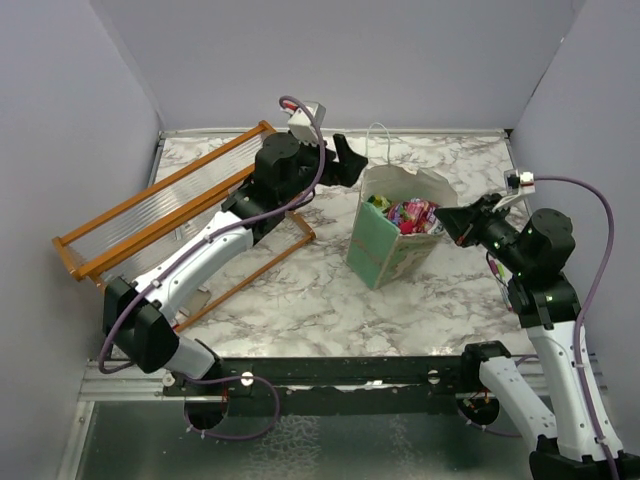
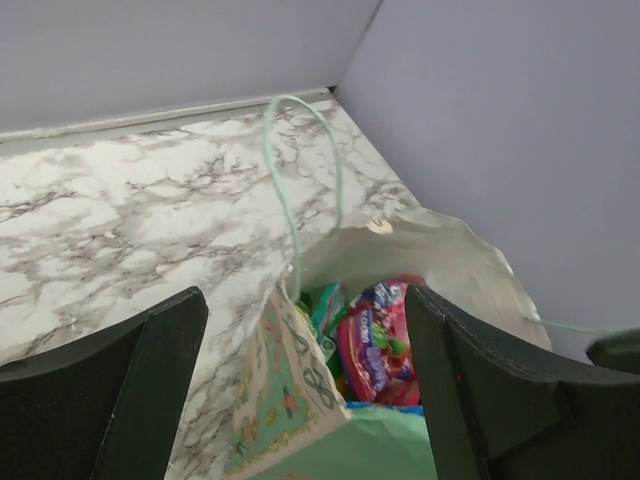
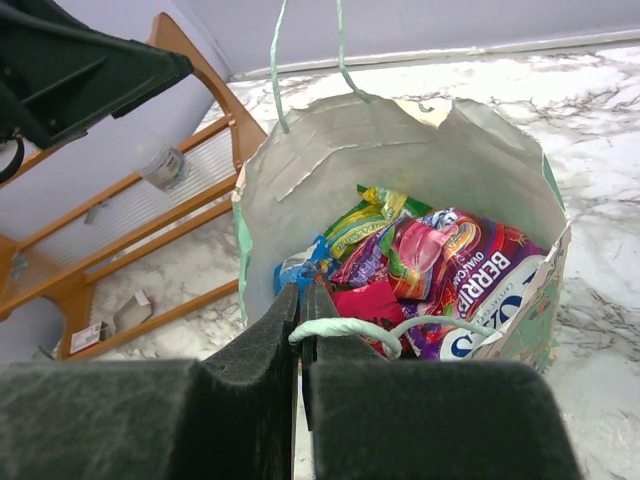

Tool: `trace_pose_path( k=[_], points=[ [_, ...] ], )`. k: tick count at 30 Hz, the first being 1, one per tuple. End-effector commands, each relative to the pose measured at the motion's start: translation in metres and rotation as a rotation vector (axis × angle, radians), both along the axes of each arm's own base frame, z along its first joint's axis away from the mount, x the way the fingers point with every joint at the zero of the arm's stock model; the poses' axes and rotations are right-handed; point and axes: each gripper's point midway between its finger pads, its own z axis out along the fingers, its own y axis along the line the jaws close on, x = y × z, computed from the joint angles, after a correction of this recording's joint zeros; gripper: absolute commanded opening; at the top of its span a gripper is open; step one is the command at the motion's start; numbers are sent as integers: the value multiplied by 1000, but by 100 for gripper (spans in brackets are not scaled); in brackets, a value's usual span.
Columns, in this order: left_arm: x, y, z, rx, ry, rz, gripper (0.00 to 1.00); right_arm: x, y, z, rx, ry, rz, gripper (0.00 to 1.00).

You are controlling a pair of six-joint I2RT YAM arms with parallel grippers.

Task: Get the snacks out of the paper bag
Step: Move the paper bag to the center of the board.

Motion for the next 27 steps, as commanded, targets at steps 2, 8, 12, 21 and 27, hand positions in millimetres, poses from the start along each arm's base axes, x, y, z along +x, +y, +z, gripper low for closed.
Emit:
trace_pose_path(
  k=[2,8,12,21,27],
  points=[
    [35,3,2,-24,51,148,82,1,-11,24,-44,-104,-65,1],
    [42,-43,2,-69,66,-6,80,3,-13,22,-57,-105,-78,1],
    [50,-65,-10,-56,87,-45,77,3,-12,22,-61,-109,-78,1],
    [77,-94,-33,17,125,-77,38,3,-14,24,-76,-116,-88,1],
    [85,-90,-22,54,77,-57,14,5,-15,23,-84,-113,-92,2]
  ],
)
